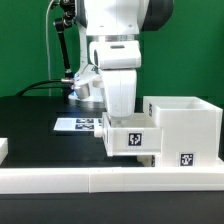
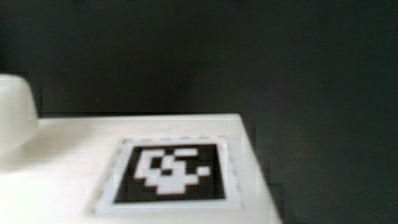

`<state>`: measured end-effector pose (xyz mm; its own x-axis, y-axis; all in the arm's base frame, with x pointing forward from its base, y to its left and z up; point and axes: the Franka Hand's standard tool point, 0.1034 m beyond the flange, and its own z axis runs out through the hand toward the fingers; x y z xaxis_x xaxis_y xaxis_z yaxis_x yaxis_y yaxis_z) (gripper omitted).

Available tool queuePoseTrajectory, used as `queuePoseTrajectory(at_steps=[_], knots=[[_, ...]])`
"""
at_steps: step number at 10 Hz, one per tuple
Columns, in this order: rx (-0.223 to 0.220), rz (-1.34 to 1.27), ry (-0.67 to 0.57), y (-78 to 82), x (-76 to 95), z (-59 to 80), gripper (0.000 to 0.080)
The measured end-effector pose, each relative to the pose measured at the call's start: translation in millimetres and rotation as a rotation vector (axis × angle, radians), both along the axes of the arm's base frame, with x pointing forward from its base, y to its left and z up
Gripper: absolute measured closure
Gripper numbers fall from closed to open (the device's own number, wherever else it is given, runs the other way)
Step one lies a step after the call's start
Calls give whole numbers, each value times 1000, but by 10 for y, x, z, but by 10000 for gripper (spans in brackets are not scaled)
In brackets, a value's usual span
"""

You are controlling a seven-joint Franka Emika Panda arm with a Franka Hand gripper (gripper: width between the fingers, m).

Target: Assemble drawer

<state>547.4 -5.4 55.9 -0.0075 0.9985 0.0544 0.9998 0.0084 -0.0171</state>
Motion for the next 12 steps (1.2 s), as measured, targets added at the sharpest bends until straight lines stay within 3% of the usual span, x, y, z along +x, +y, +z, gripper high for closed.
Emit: queuePoseTrajectory(at_steps=[7, 12], knots=[[1, 14, -3, 15, -1, 5, 757], [7, 32, -5, 177, 24, 13, 757]])
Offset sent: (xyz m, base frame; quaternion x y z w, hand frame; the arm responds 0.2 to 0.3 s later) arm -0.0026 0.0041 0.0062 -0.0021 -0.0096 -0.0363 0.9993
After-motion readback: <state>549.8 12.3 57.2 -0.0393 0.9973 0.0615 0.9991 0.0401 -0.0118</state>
